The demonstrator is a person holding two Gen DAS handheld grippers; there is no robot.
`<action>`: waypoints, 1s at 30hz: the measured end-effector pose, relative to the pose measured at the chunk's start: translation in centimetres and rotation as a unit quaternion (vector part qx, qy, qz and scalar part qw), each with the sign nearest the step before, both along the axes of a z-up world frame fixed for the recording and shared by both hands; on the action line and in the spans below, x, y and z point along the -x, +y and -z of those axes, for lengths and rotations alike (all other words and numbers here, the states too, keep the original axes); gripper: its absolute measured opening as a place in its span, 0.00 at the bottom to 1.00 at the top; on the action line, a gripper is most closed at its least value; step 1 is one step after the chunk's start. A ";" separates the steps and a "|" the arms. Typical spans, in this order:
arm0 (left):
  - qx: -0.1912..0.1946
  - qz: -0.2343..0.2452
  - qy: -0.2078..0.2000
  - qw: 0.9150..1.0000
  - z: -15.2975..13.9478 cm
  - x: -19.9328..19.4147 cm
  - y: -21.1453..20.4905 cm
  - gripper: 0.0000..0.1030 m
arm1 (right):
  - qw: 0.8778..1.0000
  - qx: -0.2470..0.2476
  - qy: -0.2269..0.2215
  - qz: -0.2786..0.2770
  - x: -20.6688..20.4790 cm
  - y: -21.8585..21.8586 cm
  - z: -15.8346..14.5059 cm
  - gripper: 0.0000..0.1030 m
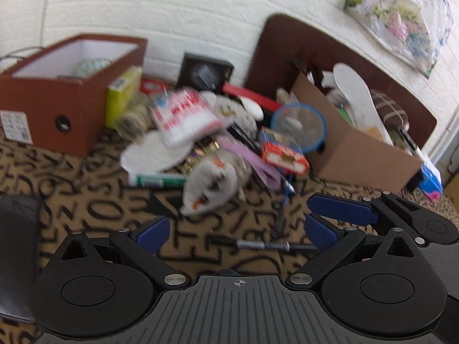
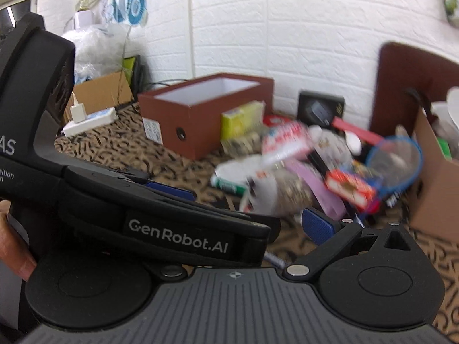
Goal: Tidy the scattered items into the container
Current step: 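Withdraw the left gripper from the shoebox toward the fabric sachet, then grasp the fabric sachet with the left gripper while the right gripper grasps a black marker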
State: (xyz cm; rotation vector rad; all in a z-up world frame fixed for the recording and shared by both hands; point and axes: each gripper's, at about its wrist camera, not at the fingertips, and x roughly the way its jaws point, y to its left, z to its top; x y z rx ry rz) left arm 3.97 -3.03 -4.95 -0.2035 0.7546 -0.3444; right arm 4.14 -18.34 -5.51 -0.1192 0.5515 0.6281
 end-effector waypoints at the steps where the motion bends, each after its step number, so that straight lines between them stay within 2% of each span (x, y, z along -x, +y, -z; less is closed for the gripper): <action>1: -0.003 0.006 0.003 1.000 0.4 0.0 -0.4 1.00 | 1.000 -0.002 0.005 0.001 0.1 -0.5 0.5 0.98; 7: -0.035 0.021 0.008 0.999 1.8 0.0 -1.1 0.97 | 0.999 0.017 0.020 0.032 -0.1 -2.5 2.7 0.97; 12: -0.025 0.005 0.018 1.000 2.3 -0.5 -0.4 0.92 | 0.997 0.022 0.042 0.065 -1.3 -4.2 3.6 0.95; 19: -0.026 -0.004 0.019 0.999 2.4 -1.1 0.4 0.82 | 0.997 0.052 0.032 0.051 -1.9 -3.0 4.1 0.90; 23: -0.028 -0.005 0.000 1.000 1.8 -1.8 0.8 0.81 | 0.994 0.082 0.032 0.069 -2.6 -2.6 4.4 0.84; 28: -0.031 -0.017 -0.029 0.999 0.9 -3.8 0.9 0.81 | 0.992 0.084 0.050 0.074 -3.1 -2.7 4.7 0.77; 30: -0.025 -0.017 -0.028 0.999 0.8 -4.7 0.8 0.81 | 0.992 0.084 0.059 0.069 -3.1 -2.5 5.0 0.69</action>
